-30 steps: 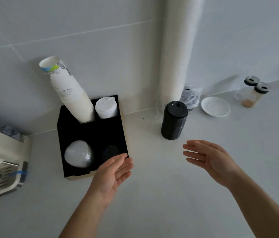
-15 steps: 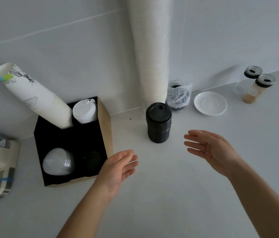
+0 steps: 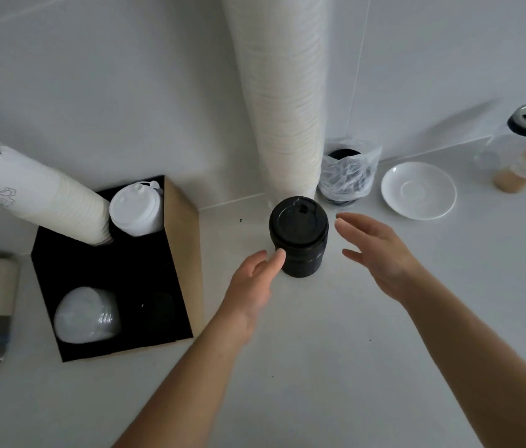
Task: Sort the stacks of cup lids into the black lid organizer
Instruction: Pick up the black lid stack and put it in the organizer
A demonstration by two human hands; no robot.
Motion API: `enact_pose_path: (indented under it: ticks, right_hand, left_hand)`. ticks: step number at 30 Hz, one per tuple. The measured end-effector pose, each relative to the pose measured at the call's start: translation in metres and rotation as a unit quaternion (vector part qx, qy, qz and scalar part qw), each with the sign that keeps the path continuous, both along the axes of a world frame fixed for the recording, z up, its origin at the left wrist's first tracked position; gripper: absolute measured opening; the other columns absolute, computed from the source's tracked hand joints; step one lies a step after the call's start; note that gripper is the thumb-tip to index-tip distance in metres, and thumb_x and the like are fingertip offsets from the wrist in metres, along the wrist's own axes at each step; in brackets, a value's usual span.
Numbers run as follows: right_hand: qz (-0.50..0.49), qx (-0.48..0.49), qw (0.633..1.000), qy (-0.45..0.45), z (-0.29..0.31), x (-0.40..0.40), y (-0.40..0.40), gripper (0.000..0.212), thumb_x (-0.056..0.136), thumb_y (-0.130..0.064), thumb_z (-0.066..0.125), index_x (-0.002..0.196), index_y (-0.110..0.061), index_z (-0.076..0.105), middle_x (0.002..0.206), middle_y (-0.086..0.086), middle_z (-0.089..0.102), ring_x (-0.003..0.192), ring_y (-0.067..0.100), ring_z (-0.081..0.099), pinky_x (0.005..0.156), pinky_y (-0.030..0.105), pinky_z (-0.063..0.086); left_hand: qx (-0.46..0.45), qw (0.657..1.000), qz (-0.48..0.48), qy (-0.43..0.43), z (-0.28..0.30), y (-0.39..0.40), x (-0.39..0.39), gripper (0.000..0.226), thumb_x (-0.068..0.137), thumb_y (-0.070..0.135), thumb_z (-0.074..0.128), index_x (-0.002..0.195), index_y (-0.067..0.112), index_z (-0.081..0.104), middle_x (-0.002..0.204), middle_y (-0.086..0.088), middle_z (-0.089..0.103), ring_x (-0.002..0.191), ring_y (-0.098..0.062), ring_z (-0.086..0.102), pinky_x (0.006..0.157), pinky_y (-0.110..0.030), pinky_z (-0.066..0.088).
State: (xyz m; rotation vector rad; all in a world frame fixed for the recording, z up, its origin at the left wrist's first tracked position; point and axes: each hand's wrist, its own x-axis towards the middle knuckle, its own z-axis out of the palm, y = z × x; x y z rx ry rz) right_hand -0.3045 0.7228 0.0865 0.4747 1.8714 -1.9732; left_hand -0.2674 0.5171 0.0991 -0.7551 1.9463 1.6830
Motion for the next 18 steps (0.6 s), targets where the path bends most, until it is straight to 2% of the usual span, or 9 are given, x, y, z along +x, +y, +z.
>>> enact_pose_path:
  ticks: [2, 3, 5, 7, 8, 11, 13, 14, 18]
  right_hand:
    - [0.030, 0.017, 0.999, 0.003, -0.002, -0.008, -0.005, 0.055, 0.086, -0.047, 0.068, 0.135, -0.026, 0.057, 0.124, -0.013, 0.064, 0.123, 0.008, 0.056, 0.108, 0.040, 0.044]
    - [0.042, 0.021, 0.999, 0.001, -0.003, -0.012, -0.006, 0.067, 0.079, -0.056, 0.069, 0.138, -0.027, 0.055, 0.129, -0.011, 0.063, 0.128, 0.010, 0.054, 0.109, 0.040, 0.043]
    - [0.059, 0.022, 0.998, -0.012, -0.005, -0.019, -0.009, 0.081, 0.068, -0.065, 0.070, 0.139, -0.029, 0.055, 0.136, -0.010, 0.061, 0.131, 0.009, 0.051, 0.112, 0.043, 0.040]
    - [0.083, 0.004, 0.996, -0.031, -0.008, -0.026, -0.011, 0.071, 0.078, -0.060, 0.069, 0.140, -0.029, 0.054, 0.138, -0.011, 0.059, 0.127, 0.005, 0.052, 0.114, 0.046, 0.037]
    - [0.098, -0.011, 0.994, -0.042, -0.009, -0.029, -0.011, 0.065, 0.083, -0.055, 0.067, 0.141, -0.030, 0.053, 0.139, -0.012, 0.058, 0.124, 0.002, 0.052, 0.115, 0.048, 0.036]
    - [0.137, -0.034, 0.988, -0.065, -0.011, -0.038, -0.010, 0.057, 0.081, -0.052, 0.067, 0.136, -0.040, 0.056, 0.140, -0.018, 0.057, 0.131, 0.004, 0.047, 0.114, 0.052, 0.032]
    - [0.154, -0.041, 0.985, -0.070, -0.012, -0.042, -0.010, 0.048, 0.077, -0.049, 0.062, 0.125, -0.045, 0.062, 0.133, -0.020, 0.063, 0.130, 0.001, 0.048, 0.111, 0.051, 0.032]
    - [0.158, -0.042, 0.984, -0.072, -0.012, -0.043, -0.011, 0.044, 0.077, -0.047, 0.060, 0.120, -0.046, 0.065, 0.130, -0.020, 0.065, 0.127, 0.000, 0.050, 0.111, 0.051, 0.033]
    - [0.153, -0.029, 0.984, -0.081, -0.013, -0.049, -0.014, 0.045, 0.074, -0.047, 0.057, 0.117, -0.040, 0.067, 0.128, -0.014, 0.066, 0.124, 0.004, 0.053, 0.110, 0.053, 0.035]
  left_hand:
    - [-0.001, 1.000, -0.001, -0.009, 0.000, 0.009, -0.007, 0.104, 0.056, 0.076, 0.064, 0.145, 0.027, 0.043, 0.142, 0.012, 0.049, 0.131, -0.012, 0.046, 0.113, -0.042, 0.037]
    - [0.005, 1.000, 0.002, -0.012, -0.001, 0.013, -0.010, 0.106, 0.054, 0.079, 0.061, 0.145, 0.029, 0.042, 0.142, 0.014, 0.047, 0.133, -0.011, 0.044, 0.114, -0.043, 0.035]
    - [0.018, 1.000, 0.009, -0.018, -0.002, 0.017, -0.016, 0.077, 0.058, 0.080, 0.058, 0.125, 0.042, 0.057, 0.125, 0.023, 0.053, 0.123, -0.010, 0.047, 0.112, -0.039, 0.034]
    - [0.030, 0.999, 0.018, -0.026, -0.004, 0.020, -0.022, 0.031, 0.071, 0.077, 0.055, 0.083, 0.048, 0.062, 0.094, 0.028, 0.052, 0.102, -0.010, 0.047, 0.101, -0.035, 0.036]
    - [0.038, 0.999, 0.023, -0.031, -0.006, 0.021, -0.024, 0.026, 0.079, 0.072, 0.052, 0.077, 0.047, 0.058, 0.092, 0.026, 0.051, 0.102, -0.010, 0.046, 0.100, -0.037, 0.036]
    - [0.061, 0.996, 0.030, -0.048, -0.010, 0.020, -0.027, 0.018, 0.089, 0.061, 0.047, 0.102, 0.049, 0.053, 0.122, 0.018, 0.048, 0.128, -0.012, 0.042, 0.110, -0.040, 0.034]
    - [0.075, 0.995, 0.034, -0.047, -0.011, 0.018, -0.028, 0.041, 0.090, 0.056, 0.051, 0.129, 0.043, 0.049, 0.135, 0.013, 0.046, 0.137, -0.016, 0.039, 0.113, -0.041, 0.034]
    - [0.076, 0.995, 0.038, -0.048, -0.011, 0.017, -0.029, 0.045, 0.090, 0.053, 0.053, 0.133, 0.038, 0.049, 0.141, 0.011, 0.047, 0.139, -0.017, 0.039, 0.113, -0.042, 0.034]
    - [0.090, 0.994, 0.043, -0.042, -0.009, 0.018, -0.036, 0.019, 0.091, 0.045, 0.053, 0.107, 0.037, 0.061, 0.139, 0.005, 0.055, 0.132, -0.016, 0.047, 0.112, -0.046, 0.036]
